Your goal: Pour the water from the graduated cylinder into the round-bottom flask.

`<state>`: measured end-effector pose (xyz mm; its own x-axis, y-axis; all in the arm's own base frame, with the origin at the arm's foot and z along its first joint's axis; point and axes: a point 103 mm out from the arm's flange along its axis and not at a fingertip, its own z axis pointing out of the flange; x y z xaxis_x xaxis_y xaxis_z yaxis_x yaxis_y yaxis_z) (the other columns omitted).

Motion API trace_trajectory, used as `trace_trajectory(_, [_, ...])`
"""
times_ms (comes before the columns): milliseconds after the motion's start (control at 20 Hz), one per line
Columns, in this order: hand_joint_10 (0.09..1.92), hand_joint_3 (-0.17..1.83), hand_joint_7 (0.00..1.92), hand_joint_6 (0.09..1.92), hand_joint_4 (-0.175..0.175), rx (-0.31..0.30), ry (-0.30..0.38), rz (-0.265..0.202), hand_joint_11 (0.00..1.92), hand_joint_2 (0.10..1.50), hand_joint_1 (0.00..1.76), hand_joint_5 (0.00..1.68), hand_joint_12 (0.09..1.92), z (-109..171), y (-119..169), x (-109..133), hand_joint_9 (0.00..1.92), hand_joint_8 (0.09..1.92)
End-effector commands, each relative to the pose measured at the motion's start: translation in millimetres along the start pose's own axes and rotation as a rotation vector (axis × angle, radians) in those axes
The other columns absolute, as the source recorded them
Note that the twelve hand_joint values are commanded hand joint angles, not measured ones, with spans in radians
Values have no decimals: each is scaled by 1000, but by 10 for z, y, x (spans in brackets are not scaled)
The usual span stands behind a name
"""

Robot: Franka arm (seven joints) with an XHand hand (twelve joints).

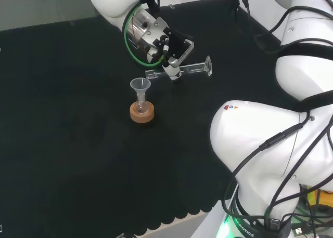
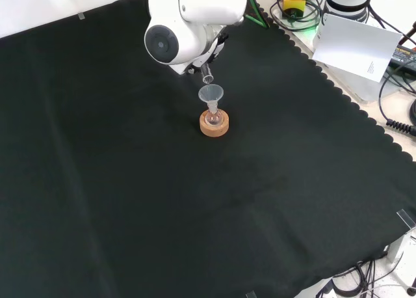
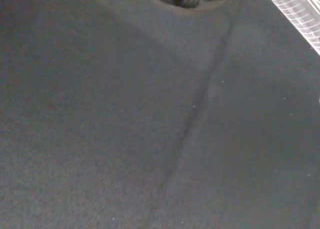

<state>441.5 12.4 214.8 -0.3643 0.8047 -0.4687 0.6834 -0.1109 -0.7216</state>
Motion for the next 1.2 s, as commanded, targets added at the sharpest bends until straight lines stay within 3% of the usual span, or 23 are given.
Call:
trace_trajectory(50, [518, 0, 1140, 863, -95, -7, -5, 3, 1135, 1017, 1395, 1088, 775, 29, -18, -76, 1273, 767])
trace_trajectory(1200, [527, 0, 1142, 863, -95, 3, -102, 47, 1136, 1018, 1395, 1088, 774, -93, -74, 44, 1267, 764])
